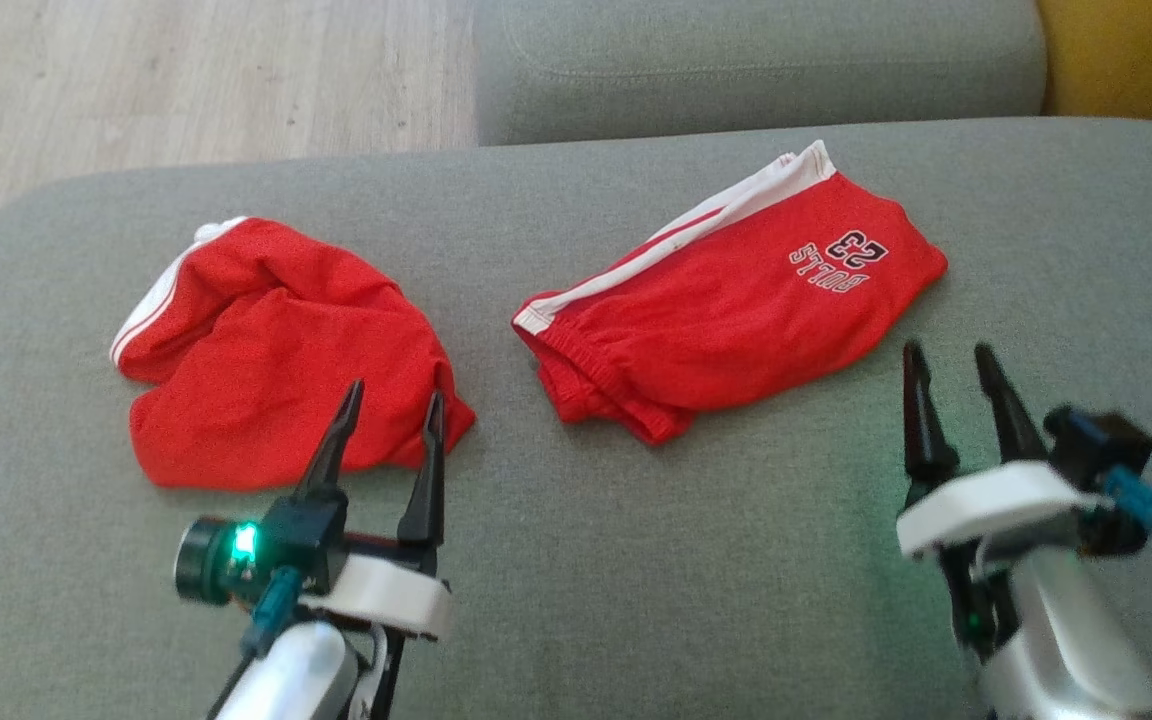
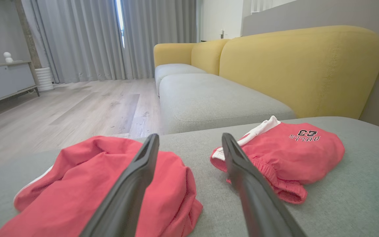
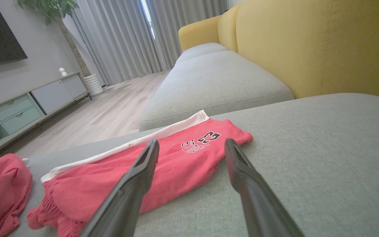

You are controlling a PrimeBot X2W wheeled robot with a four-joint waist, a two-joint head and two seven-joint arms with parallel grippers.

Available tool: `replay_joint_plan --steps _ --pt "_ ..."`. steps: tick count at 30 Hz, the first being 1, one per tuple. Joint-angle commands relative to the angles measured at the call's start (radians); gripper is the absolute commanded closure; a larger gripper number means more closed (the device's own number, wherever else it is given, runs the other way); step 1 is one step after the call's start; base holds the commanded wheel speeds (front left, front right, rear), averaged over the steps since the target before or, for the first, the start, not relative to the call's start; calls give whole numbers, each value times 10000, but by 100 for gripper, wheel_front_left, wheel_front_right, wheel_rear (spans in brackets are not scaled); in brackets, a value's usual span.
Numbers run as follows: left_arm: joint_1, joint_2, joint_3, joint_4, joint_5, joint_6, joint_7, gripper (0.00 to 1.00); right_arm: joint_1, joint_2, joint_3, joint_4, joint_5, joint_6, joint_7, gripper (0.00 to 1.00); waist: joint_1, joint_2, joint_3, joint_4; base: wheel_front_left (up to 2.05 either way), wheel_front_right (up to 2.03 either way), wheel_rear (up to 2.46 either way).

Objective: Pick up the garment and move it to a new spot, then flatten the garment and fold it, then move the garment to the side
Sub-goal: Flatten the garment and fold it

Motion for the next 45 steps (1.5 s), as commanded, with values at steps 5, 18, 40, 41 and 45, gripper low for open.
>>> replay_joint_plan --steps 5,18,40,41,45 --pt "340 -223 989 -368 538 -221 -63 0 842 304 -253 -1215 -537 -7 -61 0 1 -1 -183 68 0 0 0" --pt "449 -934 1807 -367 1644 -1030 -64 0 1138 321 -533 -2597 -534 -7 790 0 1 -1 469 488 0 0 0" --pt "-1149 -2148 1436 -121 2582 -1999 -64 0 -4628 -102 -6800 2671 -2421 -7 3323 0 1 -1 2812 2122 0 0 0" --pt "-1182 -2173 1423 -107 2597 -2021 -64 0 -4812 -151 -7084 2906 -2688 -7 3389 0 1 -1 2861 2166 0 0 0" --pt "-1291 -2246 1436 -63 2637 -2083 -64 0 -5511 -132 -7703 3710 -3305 -7 3638 0 1 -1 3010 2288 0 0 0"
